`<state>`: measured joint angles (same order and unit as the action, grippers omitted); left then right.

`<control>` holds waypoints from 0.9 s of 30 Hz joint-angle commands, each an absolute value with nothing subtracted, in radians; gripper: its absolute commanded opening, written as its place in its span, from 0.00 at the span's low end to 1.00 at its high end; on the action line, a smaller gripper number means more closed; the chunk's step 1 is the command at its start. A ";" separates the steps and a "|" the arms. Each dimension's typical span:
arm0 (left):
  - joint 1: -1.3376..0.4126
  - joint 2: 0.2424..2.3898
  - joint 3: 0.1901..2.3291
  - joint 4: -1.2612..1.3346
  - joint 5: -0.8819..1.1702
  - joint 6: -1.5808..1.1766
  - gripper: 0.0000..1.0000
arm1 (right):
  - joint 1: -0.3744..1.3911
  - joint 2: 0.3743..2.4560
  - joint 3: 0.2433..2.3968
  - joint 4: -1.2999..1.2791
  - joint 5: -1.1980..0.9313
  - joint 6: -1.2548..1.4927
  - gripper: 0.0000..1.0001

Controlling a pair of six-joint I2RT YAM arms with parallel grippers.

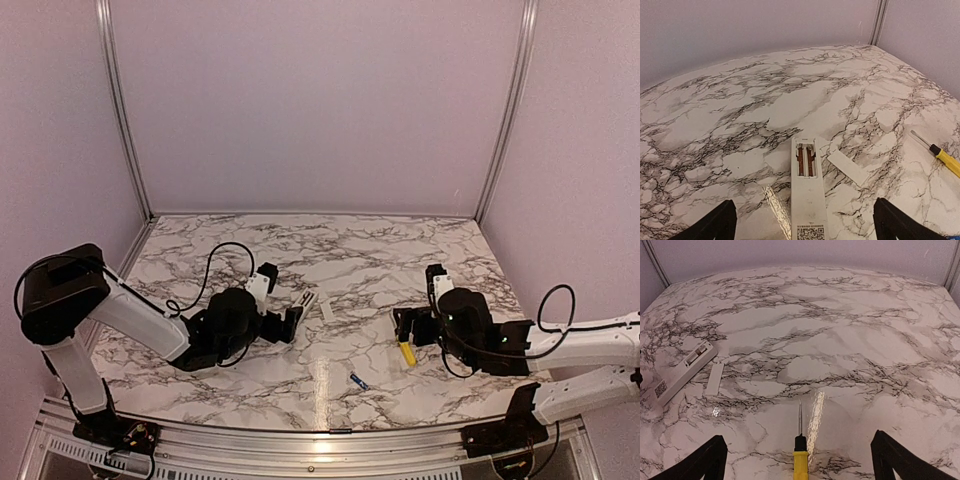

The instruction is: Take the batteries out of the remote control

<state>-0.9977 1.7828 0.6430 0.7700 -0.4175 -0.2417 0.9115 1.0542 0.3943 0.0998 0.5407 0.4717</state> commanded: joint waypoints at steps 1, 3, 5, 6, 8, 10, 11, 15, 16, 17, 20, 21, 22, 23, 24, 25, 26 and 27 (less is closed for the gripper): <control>-0.999 1.697 0.593 0.802 -0.404 -0.223 0.99 | 0.904 1.045 0.446 0.132 0.530 0.385 0.99; -0.999 1.663 0.569 0.810 -0.411 -0.218 0.99 | 0.887 1.044 0.463 0.133 0.510 0.350 0.99; -0.999 1.637 0.557 0.817 -0.422 -0.215 0.99 | 0.833 1.036 0.471 0.145 0.458 0.320 0.99; -0.999 1.626 0.554 0.817 -0.428 -0.212 0.99 | 0.816 1.030 0.472 0.157 0.425 0.305 0.99; -0.999 1.606 0.546 0.814 -0.443 -0.206 0.99 | 0.751 1.016 0.474 0.177 0.353 0.275 0.99; -0.999 1.579 0.532 0.803 -0.474 -0.208 0.99 | 0.701 1.007 0.486 0.180 0.307 0.257 0.99; -0.999 1.555 0.524 0.791 -0.494 -0.209 0.99 | 0.682 1.007 0.496 0.177 0.291 0.250 0.99; -0.993 1.439 0.537 0.591 -0.659 -0.240 0.99 | 0.588 1.008 0.517 0.175 0.252 0.239 0.99; -0.986 1.402 0.531 0.553 -0.679 -0.244 0.99 | 0.566 1.008 0.519 0.179 0.239 0.237 0.99; -0.975 1.364 0.528 0.517 -0.696 -0.251 0.99 | 0.545 1.007 0.519 0.186 0.226 0.232 0.99; -0.945 1.249 0.513 0.420 -0.754 -0.260 0.99 | 0.487 1.008 0.512 0.217 0.203 0.208 0.99; -0.934 1.219 0.509 0.396 -0.780 -0.258 0.99 | 0.470 1.009 0.508 0.232 0.200 0.193 0.99; -0.920 1.188 0.505 0.374 -0.803 -0.255 0.99 | 0.453 1.010 0.505 0.245 0.198 0.172 0.99; -0.902 1.161 0.506 0.346 -0.822 -0.253 0.99 | 0.434 1.014 0.503 0.261 0.191 0.156 0.99; -0.883 1.139 0.506 0.319 -0.839 -0.253 0.99 | 0.414 1.019 0.500 0.276 0.185 0.141 0.99; -0.861 1.119 0.507 0.298 -0.858 -0.248 0.99 | 0.391 1.027 0.498 0.293 0.185 0.129 0.99; -0.842 1.102 0.505 0.283 -0.875 -0.239 0.99 | 0.375 1.034 0.496 0.312 0.188 0.121 0.99; -0.821 1.085 0.504 0.268 -0.892 -0.234 0.99 | 0.362 1.043 0.492 0.332 0.188 0.114 0.99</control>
